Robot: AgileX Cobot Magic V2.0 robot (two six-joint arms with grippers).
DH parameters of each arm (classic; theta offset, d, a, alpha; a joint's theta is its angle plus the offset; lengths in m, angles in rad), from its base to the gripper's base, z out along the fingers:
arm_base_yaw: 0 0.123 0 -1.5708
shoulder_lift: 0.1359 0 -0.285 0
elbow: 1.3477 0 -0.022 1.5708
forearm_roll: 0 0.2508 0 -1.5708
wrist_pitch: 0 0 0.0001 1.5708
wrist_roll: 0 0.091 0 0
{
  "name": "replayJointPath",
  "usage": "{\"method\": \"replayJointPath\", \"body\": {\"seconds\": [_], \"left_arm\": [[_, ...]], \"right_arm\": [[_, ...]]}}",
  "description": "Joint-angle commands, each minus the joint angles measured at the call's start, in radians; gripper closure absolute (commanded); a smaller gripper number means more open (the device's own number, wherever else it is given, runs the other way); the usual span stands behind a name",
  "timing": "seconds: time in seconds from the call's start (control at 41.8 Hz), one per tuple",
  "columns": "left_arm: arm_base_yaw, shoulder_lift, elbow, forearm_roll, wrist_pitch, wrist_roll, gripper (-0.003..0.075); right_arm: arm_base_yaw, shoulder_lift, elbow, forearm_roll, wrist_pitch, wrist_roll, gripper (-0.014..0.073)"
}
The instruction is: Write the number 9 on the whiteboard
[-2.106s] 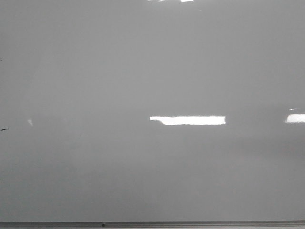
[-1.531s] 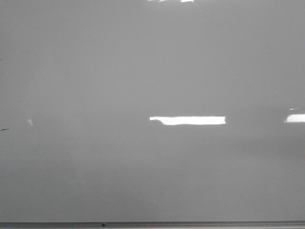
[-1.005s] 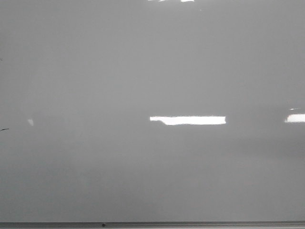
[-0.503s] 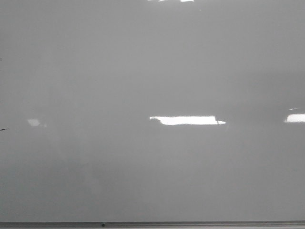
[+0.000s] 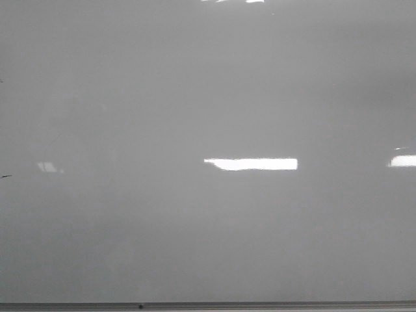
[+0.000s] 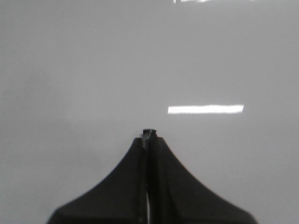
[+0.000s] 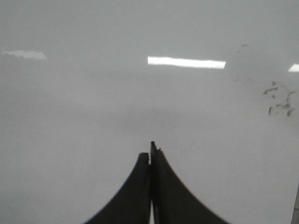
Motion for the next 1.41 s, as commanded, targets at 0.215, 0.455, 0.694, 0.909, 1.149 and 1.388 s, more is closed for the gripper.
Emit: {"method": "replayJointPath", "body": {"seconds": [0.215,0.455,0.694,0.909,1.149,1.388], "left_arm": [[0.0,0.148,0.015,-0.006,0.035,0.0,0.0739],[0.0,0.222,0.054,-0.006,0.011,0.0,0.0739],[0.0,0.32,0.054,-0.008,-0.016,0.0,0.0654],[0.0,0.442,0.051,-0.006,-0.126,0.0,0.0255],[0.0,0.633,0.051,-0.006,-0.297,0.0,0.0218],[0.0,0.801,0.051,-0.006,-0.464,0.0,0.0218]], "right_arm": [[0.001,0.178,-0.037,0.009,-0.015,-0.012,0.066],[0.001,0.268,-0.029,0.009,0.013,-0.031,0.0557],[0.001,0.287,-0.007,0.009,0.007,-0.038,0.006],[0.001,0.287,0.0,0.009,0.003,-0.038,-0.002],[0.001,0.287,0.0,0.009,0.003,-0.038,-0.002],[0.001,0.287,0.0,0.009,0.003,-0.038,-0.002]]}}
